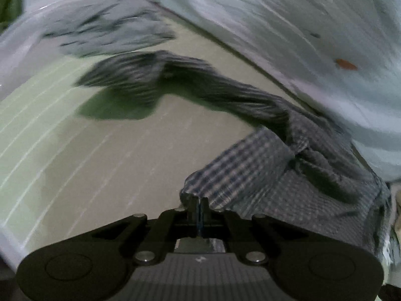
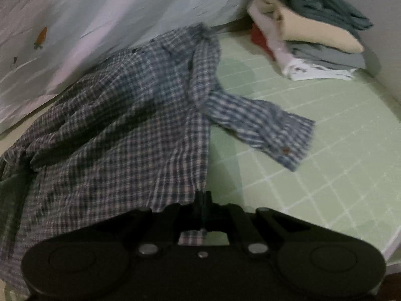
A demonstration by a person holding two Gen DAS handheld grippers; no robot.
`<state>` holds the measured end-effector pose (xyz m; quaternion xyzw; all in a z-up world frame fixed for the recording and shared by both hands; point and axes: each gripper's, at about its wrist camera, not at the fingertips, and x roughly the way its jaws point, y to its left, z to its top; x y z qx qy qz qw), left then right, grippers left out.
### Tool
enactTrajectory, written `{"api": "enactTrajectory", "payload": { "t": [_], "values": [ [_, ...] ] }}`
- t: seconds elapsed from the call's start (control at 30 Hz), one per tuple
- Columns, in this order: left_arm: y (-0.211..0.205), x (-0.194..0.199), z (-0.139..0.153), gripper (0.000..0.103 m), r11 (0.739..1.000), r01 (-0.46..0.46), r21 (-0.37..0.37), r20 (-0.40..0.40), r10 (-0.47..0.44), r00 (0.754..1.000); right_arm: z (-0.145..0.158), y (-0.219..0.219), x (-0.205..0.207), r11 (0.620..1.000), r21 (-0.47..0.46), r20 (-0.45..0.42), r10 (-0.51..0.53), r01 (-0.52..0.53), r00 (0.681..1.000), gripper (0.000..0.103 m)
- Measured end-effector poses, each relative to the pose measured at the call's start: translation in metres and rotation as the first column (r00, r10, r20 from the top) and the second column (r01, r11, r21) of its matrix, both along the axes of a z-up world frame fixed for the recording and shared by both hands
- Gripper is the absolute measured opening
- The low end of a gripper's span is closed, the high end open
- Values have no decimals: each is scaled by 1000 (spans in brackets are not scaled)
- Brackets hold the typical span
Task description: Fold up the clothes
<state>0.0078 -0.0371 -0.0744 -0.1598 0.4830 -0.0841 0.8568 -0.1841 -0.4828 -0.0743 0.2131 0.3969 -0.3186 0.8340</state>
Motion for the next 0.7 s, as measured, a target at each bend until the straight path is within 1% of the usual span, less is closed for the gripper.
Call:
{"api": "enactTrajectory", "payload": {
  "t": [0.17, 0.27, 0.37, 0.43, 0.47, 0.5, 0.53, 0.57, 0.6, 0.67, 0.7],
  "values": [
    [27, -28, -2, 0, 997, -57, 54, -38, 59, 998, 2, -8, -24, 1000, -24, -43, -13, 12, 999, 0],
    [39, -44, -12, 0, 992, -97, 85, -86, 104, 991, -7, -12, -38, 1000, 8, -75, -30, 30, 997, 0],
    [40, -55, -21, 0, 987, -113, 116, -130, 128, 983, -17, -12, -50, 998, 46, -103, -35, 40, 994, 0],
    [34, -57, -17, 1, 987, -107, 122, -121, 122, 985, -17, -14, -55, 996, 70, -88, -40, 46, 995, 1],
    [31, -58, -15, 4, 987, -102, 127, -110, 116, 987, -15, -17, -56, 996, 76, -70, -45, 50, 997, 4],
    [25, -58, -11, 16, 987, -94, 134, -97, 108, 989, -13, -21, -56, 996, 77, -49, -50, 54, 998, 12],
    [18, -58, -7, 32, 986, -83, 141, -81, 96, 992, -10, -25, -56, 996, 68, -30, -58, 60, 998, 19],
    [10, -58, -3, 39, 986, -75, 149, -64, 85, 994, -7, -29, -56, 996, 57, -12, -67, 67, 998, 36],
    [0, -58, 1, 47, 985, -69, 156, -46, 77, 996, -4, -34, -54, 997, 35, -1, -67, 67, 998, 44],
    [-21, -60, 9, 51, 986, -55, 157, -13, 58, 998, 0, -43, -47, 999, -20, 2, -45, 45, 999, 46],
    [-32, -61, 12, 57, 987, -46, 154, -1, 47, 999, 0, -47, -41, 999, -49, -7, -23, 23, 1000, 49]
  ]
}}
